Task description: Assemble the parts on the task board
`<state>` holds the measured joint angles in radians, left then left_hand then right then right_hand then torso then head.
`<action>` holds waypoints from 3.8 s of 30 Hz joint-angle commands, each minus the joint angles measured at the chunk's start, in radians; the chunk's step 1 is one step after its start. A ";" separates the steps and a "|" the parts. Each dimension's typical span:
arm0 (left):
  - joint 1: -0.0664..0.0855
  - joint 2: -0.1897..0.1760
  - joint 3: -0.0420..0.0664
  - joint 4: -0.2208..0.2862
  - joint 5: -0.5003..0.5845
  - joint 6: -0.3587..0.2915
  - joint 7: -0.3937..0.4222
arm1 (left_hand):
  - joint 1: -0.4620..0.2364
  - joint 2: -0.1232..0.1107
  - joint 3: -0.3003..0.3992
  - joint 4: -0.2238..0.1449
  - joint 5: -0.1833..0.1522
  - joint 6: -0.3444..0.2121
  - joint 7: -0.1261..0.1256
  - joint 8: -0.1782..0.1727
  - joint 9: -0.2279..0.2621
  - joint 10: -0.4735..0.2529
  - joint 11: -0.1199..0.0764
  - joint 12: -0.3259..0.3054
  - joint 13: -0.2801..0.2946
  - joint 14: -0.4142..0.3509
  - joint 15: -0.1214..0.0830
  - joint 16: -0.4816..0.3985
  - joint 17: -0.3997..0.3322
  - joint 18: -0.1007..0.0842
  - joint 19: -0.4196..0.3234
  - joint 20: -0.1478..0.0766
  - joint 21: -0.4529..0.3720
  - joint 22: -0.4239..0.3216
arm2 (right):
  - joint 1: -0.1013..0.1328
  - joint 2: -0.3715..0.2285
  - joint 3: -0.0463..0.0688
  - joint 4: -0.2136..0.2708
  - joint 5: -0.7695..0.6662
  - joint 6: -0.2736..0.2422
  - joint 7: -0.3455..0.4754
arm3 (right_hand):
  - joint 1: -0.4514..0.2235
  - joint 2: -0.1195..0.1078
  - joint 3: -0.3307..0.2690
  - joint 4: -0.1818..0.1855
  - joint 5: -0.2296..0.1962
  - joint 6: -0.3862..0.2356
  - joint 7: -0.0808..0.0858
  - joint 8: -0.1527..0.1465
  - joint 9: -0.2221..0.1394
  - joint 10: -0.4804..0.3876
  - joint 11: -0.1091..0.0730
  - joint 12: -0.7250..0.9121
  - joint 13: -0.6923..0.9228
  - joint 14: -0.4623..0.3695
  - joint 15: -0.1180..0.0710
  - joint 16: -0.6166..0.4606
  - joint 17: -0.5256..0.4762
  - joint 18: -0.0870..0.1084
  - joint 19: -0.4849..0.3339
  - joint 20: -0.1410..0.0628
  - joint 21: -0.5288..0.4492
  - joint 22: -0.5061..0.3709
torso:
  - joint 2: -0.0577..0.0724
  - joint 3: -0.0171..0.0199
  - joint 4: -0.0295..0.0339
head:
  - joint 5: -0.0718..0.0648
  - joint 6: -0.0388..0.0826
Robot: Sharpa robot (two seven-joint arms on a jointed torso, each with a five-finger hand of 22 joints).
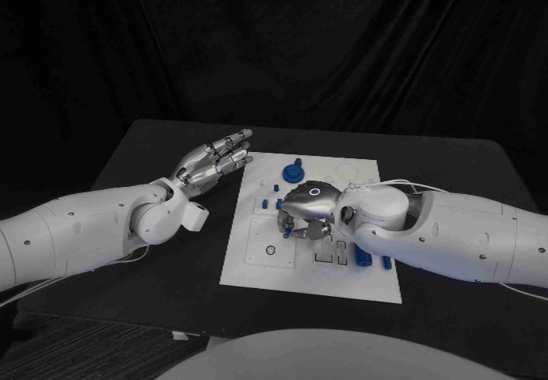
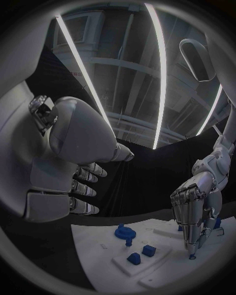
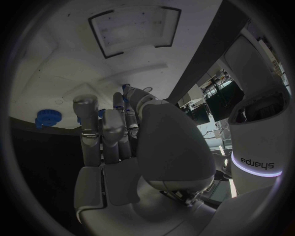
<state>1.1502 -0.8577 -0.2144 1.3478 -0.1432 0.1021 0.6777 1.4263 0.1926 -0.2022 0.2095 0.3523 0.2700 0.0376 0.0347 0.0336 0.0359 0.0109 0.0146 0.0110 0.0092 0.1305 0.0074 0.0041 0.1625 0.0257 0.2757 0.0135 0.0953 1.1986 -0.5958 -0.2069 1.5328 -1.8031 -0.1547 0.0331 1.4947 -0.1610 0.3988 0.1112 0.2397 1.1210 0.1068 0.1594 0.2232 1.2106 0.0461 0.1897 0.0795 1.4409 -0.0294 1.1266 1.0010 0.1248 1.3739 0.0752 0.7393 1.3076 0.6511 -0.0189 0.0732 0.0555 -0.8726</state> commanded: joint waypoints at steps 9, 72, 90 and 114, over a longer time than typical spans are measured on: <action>-0.003 0.004 0.001 -0.003 0.006 0.020 0.010 | 0.007 0.003 0.001 -0.006 0.005 -0.003 0.006 0.004 0.001 -0.002 0.008 0.005 0.001 0.001 0.006 0.004 0.001 0.018 0.002 0.005 0.005 0.003 | -0.005 0.004 0.000 0.000 -0.008 0.025 -0.023 | -0.003 0.002 0.001 -0.007 0.006 -0.001 0.006 0.002 0.002 0.005 0.005 -0.006 0.000 -0.008 0.002 -0.007 -0.002 0.008 -0.009 -0.001 -0.008 0.086 | 0.000 0.0000 0.0001 | 0.001 0.000; -0.024 0.012 0.001 -0.025 0.006 0.046 -0.025 | 0.010 0.013 0.002 -0.012 0.006 0.002 0.011 0.005 0.002 -0.006 0.006 0.005 0.000 0.005 0.017 0.008 0.003 0.019 0.012 0.011 0.011 0.019 | -0.020 0.010 0.000 -0.004 -0.008 0.050 -0.078 | -0.056 -0.025 -0.003 -0.013 -0.042 -0.180 -0.004 -0.097 -0.048 -0.098 0.038 -0.044 -0.001 -0.055 0.028 -0.047 -0.050 0.024 -0.061 0.022 -0.143 0.059 | -0.002 0.0001 0.0004 | 0.009 0.000; -0.027 0.012 0.001 -0.029 0.006 0.048 -0.027 | 0.012 0.013 0.003 -0.014 0.006 0.005 0.012 0.006 0.002 -0.006 0.007 0.004 0.000 0.005 0.018 0.009 0.003 0.019 0.013 0.012 0.011 0.019 | -0.021 -0.021 0.000 0.013 -0.008 -0.033 -0.070 | -0.072 -0.021 -0.047 -0.018 -0.092 -0.223 -0.017 -0.092 -0.061 -0.224 0.054 -0.040 0.008 -0.088 0.022 -0.067 -0.080 0.035 -0.087 0.022 -0.220 0.046 | -0.002 0.0004 0.0002 | 0.008 0.000; -0.028 0.008 0.001 -0.028 0.006 0.044 -0.026 | 0.013 0.013 0.002 -0.016 0.007 0.008 0.013 0.007 0.003 -0.006 0.007 0.005 0.000 0.006 0.018 0.009 0.003 0.019 0.014 0.012 0.011 0.020 | 0.146 -0.270 -0.001 0.077 0.024 -0.060 -0.146 | -0.073 -0.085 -0.251 0.185 -0.181 -0.281 -0.060 -0.089 -0.125 -0.471 0.061 -0.006 -0.010 -0.055 0.022 -0.021 -0.053 0.023 -0.031 0.021 -0.177 0.062 | -0.003 0.0002 0.0008 | -0.008 0.000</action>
<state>1.1232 -0.8513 -0.2144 1.3183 -0.1428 0.1386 0.6394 1.4342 0.2005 -0.1996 0.2012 0.3523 0.2735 0.0485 0.0347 0.0350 0.0321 0.0144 0.0146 0.0108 0.0129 0.1413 0.0113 0.0066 0.1623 0.0364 0.2864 0.0212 0.1148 1.3499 -0.8622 -0.2076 1.6126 -1.7932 -0.2442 -0.0674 1.4298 -0.2486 0.1463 0.2978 0.0646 0.8397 0.0498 0.0646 0.0991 0.7317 0.1084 0.1785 0.0674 1.3796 -0.0068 1.1005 0.9428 0.1407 1.3376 0.0971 0.5509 1.3073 0.6491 -0.0182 0.0736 0.0490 -0.8726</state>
